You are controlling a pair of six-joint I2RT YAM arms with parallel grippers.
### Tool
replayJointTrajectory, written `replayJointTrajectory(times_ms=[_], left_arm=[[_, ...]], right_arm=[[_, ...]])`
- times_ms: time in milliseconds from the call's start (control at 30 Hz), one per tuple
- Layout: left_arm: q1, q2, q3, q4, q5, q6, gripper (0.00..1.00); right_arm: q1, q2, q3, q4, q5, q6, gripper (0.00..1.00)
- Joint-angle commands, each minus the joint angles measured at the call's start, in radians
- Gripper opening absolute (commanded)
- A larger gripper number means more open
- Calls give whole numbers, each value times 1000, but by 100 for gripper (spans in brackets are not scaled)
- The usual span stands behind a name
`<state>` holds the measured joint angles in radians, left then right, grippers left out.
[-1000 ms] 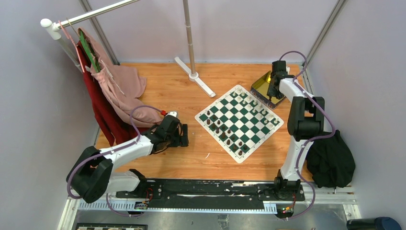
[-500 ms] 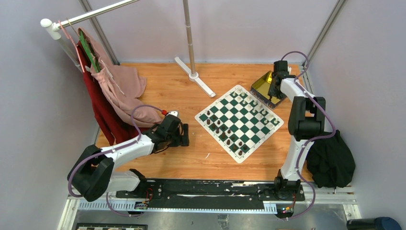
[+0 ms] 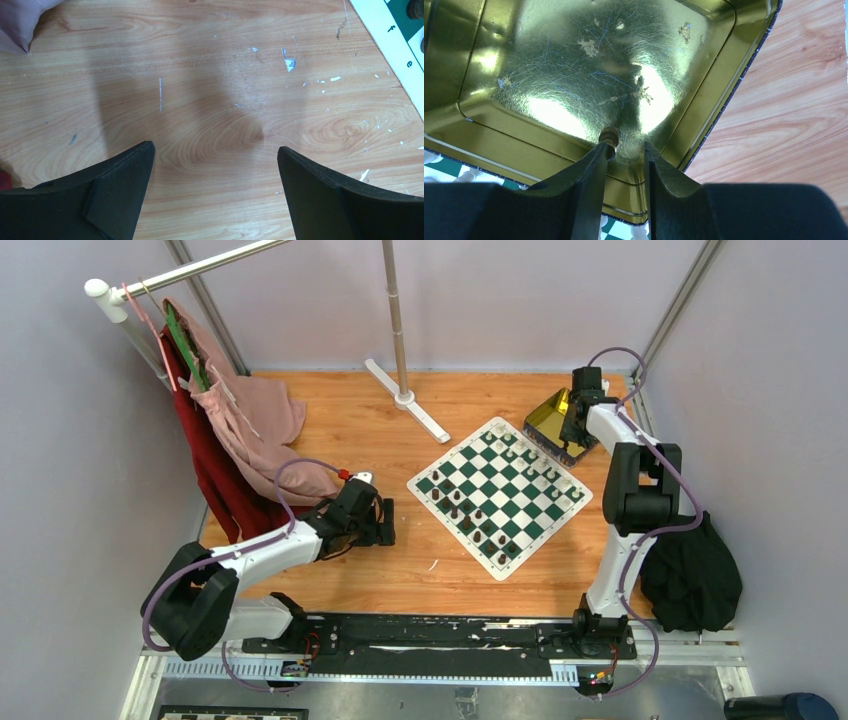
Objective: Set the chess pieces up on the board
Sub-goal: Pick up the chess piece from the storage box.
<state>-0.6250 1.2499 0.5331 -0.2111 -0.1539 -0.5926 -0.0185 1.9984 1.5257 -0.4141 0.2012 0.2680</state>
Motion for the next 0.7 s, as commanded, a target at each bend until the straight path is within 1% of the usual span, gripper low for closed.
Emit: replayJointTrajectory(times_ms=[0, 267, 667], left_arm=[[-4, 8, 21, -1, 8, 17, 100], [-4, 9, 16, 1, 13, 23, 100], [-4, 24, 25, 5, 14, 35, 100]], right_arm=[[-6, -49, -24, -20, 0, 16, 36], [-3, -61, -31, -19, -1, 16, 36], [5, -34, -8, -24, -25, 22, 36]])
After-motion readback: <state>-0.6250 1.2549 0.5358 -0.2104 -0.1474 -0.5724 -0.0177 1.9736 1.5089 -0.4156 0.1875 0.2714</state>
